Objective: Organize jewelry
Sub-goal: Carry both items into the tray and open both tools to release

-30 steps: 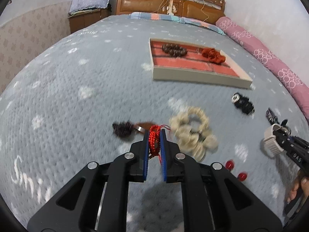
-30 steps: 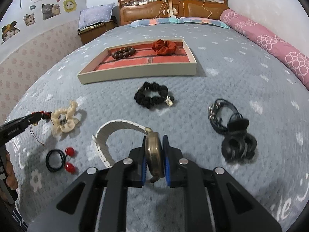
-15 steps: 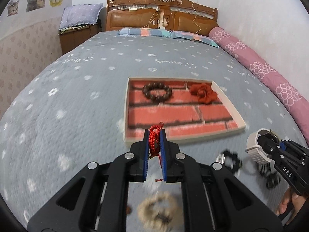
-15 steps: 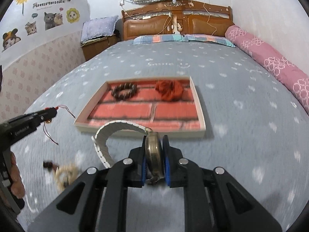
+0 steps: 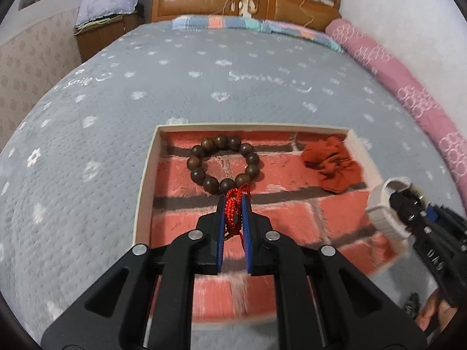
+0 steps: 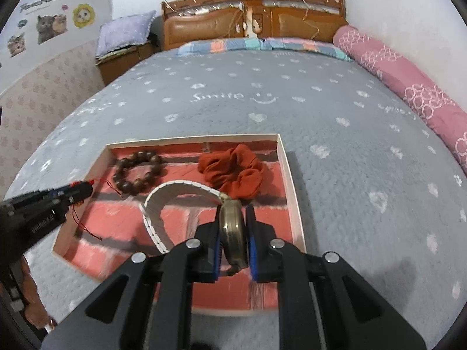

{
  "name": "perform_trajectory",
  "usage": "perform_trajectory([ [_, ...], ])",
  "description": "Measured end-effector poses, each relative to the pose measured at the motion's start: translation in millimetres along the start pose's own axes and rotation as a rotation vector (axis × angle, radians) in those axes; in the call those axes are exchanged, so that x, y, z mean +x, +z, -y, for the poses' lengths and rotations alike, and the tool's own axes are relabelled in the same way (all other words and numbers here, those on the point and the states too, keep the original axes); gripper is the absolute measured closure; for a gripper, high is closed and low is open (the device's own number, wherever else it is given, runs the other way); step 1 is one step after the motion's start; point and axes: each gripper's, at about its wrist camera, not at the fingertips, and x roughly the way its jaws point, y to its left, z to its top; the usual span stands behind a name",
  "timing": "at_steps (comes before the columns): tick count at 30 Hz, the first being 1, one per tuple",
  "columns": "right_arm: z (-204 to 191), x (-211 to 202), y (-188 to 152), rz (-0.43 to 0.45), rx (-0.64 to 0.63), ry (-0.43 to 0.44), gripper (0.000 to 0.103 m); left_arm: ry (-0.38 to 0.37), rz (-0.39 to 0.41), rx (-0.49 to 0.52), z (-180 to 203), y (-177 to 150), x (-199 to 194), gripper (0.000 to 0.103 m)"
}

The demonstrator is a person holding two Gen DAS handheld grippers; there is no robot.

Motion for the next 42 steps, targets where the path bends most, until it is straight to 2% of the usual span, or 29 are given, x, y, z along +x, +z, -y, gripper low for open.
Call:
perform_trajectory([
  [4, 0.1, 26.7, 5.8, -0.034, -0.013, -0.027, 0.088, 0.041, -0.045, 0.013, -4.1, 5.8, 32.1, 0.094],
  [13, 13.4, 69.5, 8.8, -0.095, 0.003, -0.053, 0.088, 0.075, -0.112, -0.009, -19.4, 19.9, 64.9, 0.094],
  [22, 8.6, 82.5, 10.2, -0.109, -0.001, -0.069, 0.088, 0.114, -0.113, 0.039, -11.8, 25.4, 76.4, 0.092],
  [29, 5.8, 79.6, 11.8, -0.109, -0.025, -0.073, 0.087, 0.107, -0.122, 0.032, -13.9, 21.6, 74.0, 0.089],
  [34, 7.4, 66.7, 14.7, -0.111, -0.014, -0.056, 0.087, 0.098, -0.113, 0.03, -14.2, 19.9, 63.5, 0.06],
  [38, 5.9, 53.2, 14.6, -0.103, -0.023, -0.057, 0.085, 0.1, -0.102, 0.048, -13.2, 15.6, 51.2, 0.051],
  [39, 5.7, 50.2, 14.7, -0.101, -0.025, -0.059, 0.083, 0.102, -0.101, 0.047, -13.5, 14.3, 48.9, 0.049],
  [41, 6.8, 40.7, 13.2, -0.09, -0.022, -0.056, 0.062, 0.09, -0.097, 0.038, -16.3, 10.4, 40.4, 0.044],
  [42, 7.8, 33.7, 11.7, -0.077, -0.018, -0.053, 0.059, 0.08, -0.095, 0.033, -17.7, 8.2, 35.8, 0.039],
])
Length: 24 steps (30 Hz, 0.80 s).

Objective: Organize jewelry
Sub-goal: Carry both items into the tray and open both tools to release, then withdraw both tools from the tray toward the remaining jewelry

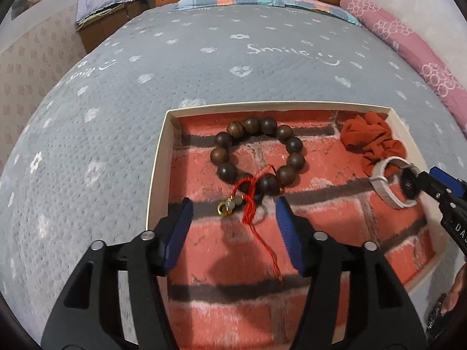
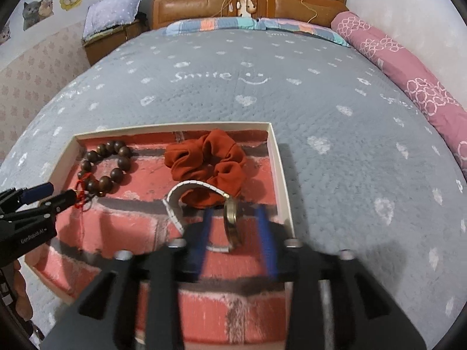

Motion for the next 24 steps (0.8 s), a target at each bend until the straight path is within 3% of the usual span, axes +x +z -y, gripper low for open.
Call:
perform_trajectory([
  [1, 1.3, -4.4, -1.4, 0.007, 0.001, -0.001, 0.057, -0.008, 0.008, -0.007, -1.8, -3.7, -6.4, 0.033],
  [10, 17.7, -57.3, -28.7, 0.036, 0.016, 0.003, 0.035, -0.036, 0.083, 0.002, -8.5, -44.3, -69.2, 0.011],
  [12, 20.9, -74.8, -37.0, 0.055, 0.01, -0.009, 0.026, -0.034, 0.103, 0.009, -8.2, -54.6, -84.5, 0.009],
  [16, 32.7, -104.3, -51.7, 0.081, 0.016, -0.01, 0.024, -0.019, 0.146, 0.058, 1.0, -76.7, -115.2, 0.006],
  [19, 43.6, -126.0, -63.9, 0.093, 0.042, -0.001, 0.016, -0.01, 0.182, 0.094, 8.9, -92.6, -136.8, 0.005],
  [24, 54.1, -160.1, -87.8, 0.14, 0.038, -0.022, 0.016, -0.012, 0.229, 0.133, 16.5, -121.2, -168.5, 0.005],
])
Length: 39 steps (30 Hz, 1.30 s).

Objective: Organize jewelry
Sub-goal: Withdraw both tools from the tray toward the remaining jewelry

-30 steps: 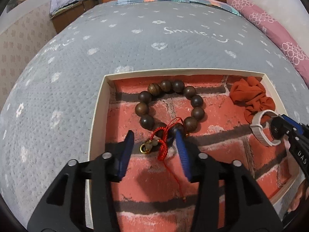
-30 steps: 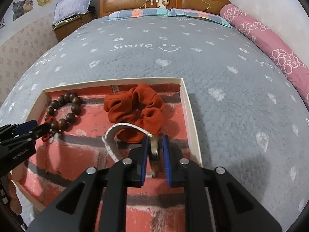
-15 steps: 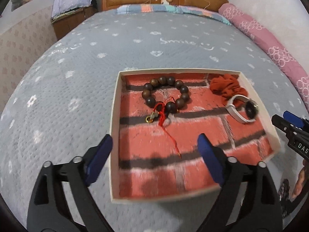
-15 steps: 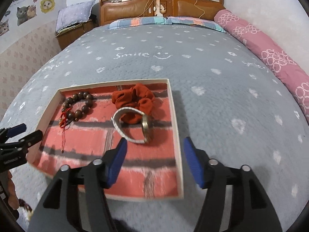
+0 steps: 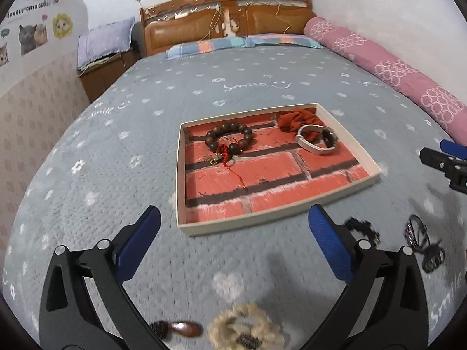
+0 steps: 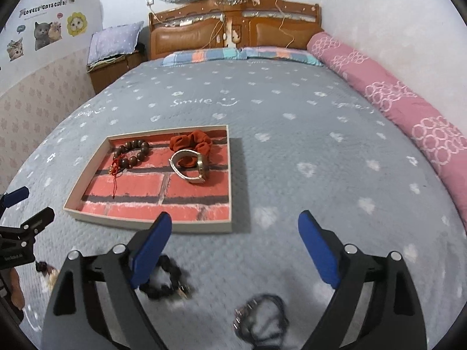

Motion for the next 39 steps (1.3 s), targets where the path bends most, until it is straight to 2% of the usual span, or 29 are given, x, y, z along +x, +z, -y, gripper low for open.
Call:
perform_trajectory([
  [4, 6.8, -23.8, -18.0, 0.034, 0.004, -0.004, 0.012, -0.01, 0.019, -0.006, 3.9, -15.6, -20.0, 0.005],
  [8, 11.1, -37.9, -41.6, 0.045, -0.008, -0.021, 0.011, -0.007, 0.043, -0.014, 5.7, -35.8, -35.8, 0.005],
  [17, 18.2, -53.0, -96.2, 0.047, -0.014, -0.051, 0.011, -0.059, 0.011, -0.116, 1.6, -88.5, -51.4, 0.005],
  [27, 16.7, -64.0, -140.6, 0.088, -0.038, -0.075, 0.011, -0.044, -0.001, -0.154, 3.0, -142.1, -63.1, 0.005],
  [33, 19.8, -60.6, -160.6, 0.074, -0.042, -0.088, 0.011, -0.042, -0.008, -0.146, 3.3, -166.9, -66.5, 0.005],
  [39, 19.7, -54.8, -164.0, 0.066, -0.041, -0.086, 0.011, -0.023, -0.043, -0.146, 2.1, -183.6, -56.9, 0.005],
])
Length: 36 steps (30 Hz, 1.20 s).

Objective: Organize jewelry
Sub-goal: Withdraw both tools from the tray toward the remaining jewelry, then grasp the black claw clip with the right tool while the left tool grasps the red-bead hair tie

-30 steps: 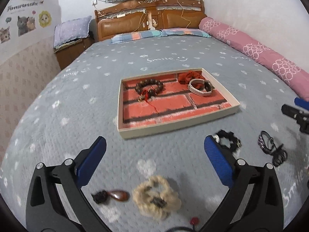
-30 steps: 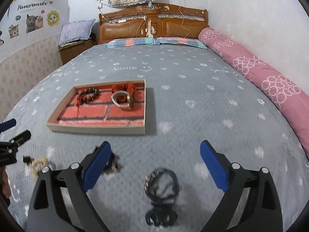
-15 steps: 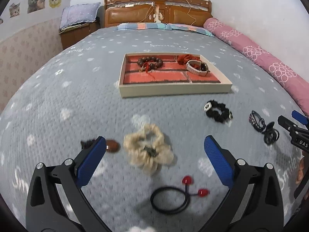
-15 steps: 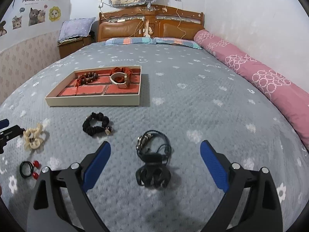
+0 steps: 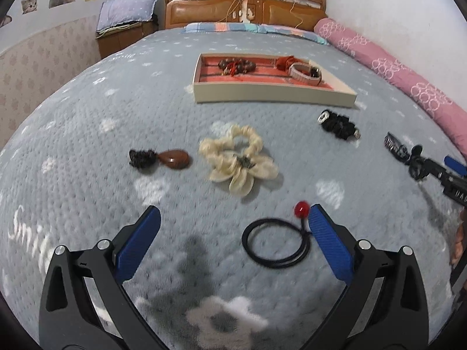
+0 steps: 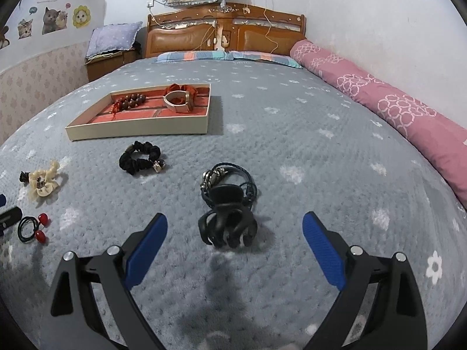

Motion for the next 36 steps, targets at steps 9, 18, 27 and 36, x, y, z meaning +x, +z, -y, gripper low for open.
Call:
perform_trajectory([
  [9, -5.8, 11.2, -3.7, -0.029, -0.014, -0.018, 0.011, 0.007, -0.031, 0.008, -0.6, -10.8, 9.0, 0.006],
  [18, -7.6, 22.4, -6.3, -0.073, -0.017, -0.032, 0.011, -0.007, -0.084, 0.0, -0.8, -11.4, 23.0, 0.017],
  [27, -0.7, 32.1, -2.8, -0.1, 0.017, -0.028, 0.012, -0.021, -0.09, 0.008, 2.0, -11.9, 24.4, 0.023],
  [36, -7.3, 40.3, -1.6, -0.127, -0.015, -0.051, 0.037, -0.03, -0.09, 0.017, 4.6, -11.2, 25.3, 0.031],
])
